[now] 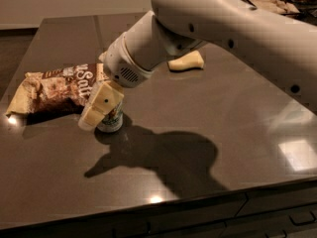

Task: Move 7up can near brown chip bag

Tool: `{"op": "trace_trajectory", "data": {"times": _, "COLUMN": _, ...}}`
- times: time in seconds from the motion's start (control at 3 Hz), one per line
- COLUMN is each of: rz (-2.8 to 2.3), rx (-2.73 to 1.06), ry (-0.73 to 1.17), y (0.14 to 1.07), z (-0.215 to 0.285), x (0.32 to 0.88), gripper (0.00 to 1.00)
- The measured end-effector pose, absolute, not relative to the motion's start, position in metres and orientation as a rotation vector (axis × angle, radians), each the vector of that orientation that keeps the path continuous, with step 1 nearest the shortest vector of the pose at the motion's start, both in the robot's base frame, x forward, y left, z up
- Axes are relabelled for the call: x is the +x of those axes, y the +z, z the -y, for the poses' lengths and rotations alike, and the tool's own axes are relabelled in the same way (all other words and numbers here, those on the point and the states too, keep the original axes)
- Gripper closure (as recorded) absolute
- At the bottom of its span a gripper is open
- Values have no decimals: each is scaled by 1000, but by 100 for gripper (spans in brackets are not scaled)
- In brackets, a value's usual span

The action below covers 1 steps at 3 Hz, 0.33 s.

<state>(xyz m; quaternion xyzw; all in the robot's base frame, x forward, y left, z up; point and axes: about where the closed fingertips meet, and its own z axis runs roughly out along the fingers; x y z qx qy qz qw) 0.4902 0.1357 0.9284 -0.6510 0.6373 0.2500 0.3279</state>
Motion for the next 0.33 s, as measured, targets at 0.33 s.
{"op": "trace_trajectory", "data": {"times": 0.33, "rz": -1669, "rx": -1704, "ry": 654, "y": 928, "z": -136, "x": 490, "gripper": 0}}
